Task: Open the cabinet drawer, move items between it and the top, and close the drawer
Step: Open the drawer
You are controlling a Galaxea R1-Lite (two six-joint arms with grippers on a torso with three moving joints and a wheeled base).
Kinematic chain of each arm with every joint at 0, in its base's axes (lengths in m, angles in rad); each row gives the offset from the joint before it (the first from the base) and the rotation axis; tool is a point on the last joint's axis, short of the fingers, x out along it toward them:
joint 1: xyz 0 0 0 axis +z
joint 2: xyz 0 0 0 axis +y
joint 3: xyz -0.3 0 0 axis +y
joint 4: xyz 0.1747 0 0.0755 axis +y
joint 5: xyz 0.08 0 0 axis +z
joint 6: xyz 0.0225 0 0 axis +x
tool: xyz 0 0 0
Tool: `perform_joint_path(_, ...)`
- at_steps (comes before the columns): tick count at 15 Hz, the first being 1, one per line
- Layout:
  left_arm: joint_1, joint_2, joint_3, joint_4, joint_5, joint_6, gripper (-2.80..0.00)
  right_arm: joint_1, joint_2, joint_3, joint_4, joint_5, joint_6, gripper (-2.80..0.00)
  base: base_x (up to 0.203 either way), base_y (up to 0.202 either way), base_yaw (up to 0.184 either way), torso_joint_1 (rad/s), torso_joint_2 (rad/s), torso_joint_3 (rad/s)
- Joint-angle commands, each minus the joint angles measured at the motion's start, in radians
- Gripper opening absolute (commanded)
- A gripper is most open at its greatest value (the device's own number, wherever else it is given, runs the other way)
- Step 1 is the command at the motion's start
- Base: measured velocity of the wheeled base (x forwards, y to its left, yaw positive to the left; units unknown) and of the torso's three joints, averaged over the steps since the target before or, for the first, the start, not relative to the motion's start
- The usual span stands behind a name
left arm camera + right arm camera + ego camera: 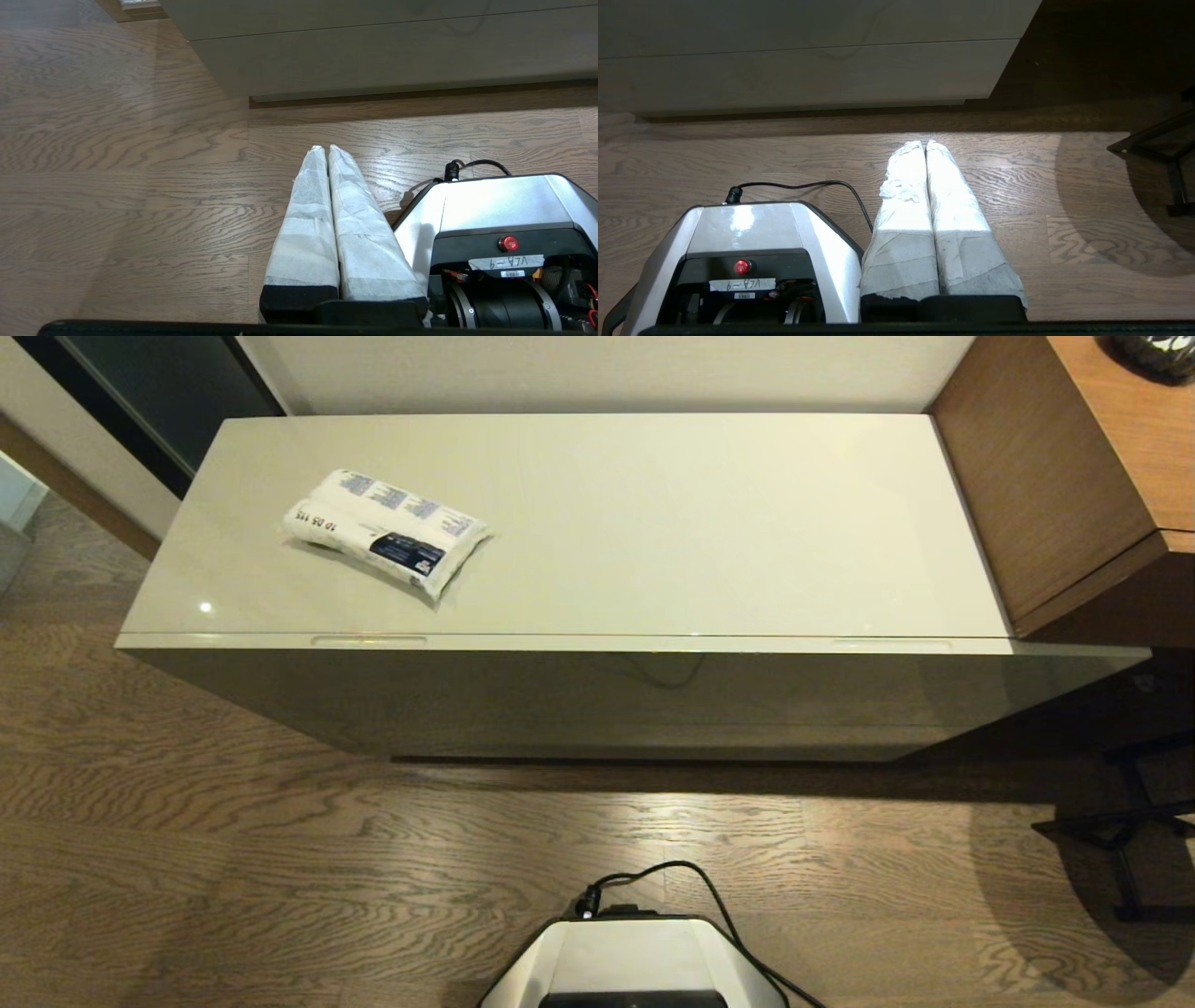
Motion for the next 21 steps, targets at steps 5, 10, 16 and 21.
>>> perform_joint_path(5,0.000,0.000,0.000,-0.006,0.014,-0.068,-2.80,0.000,-0.006,0.003,0.000,0.000,0.000,-2.80,0.000,0.000,0.000,0.000,0.00,0.000)
perform_joint_path(10,0.000,0.002,0.000,-0.011,0.021,-0.118,-2.80,0.000,-0.006,0.003,0.000,0.000,0.000,-2.80,0.000,0.000,0.000,0.000,0.00,0.000)
perform_joint_path(16,0.000,0.002,-0.002,-0.006,0.021,-0.099,-2.80,0.000,-0.006,0.003,0.000,0.000,0.000,-2.80,0.000,0.000,0.000,0.000,0.00,0.000)
perform_joint_path(21,0.000,0.075,-0.177,0.087,0.021,-0.087,-2.80,0.000,-0.006,0.003,0.000,0.000,0.000,-2.80,0.000,0.000,0.000,0.000,0.00,0.000)
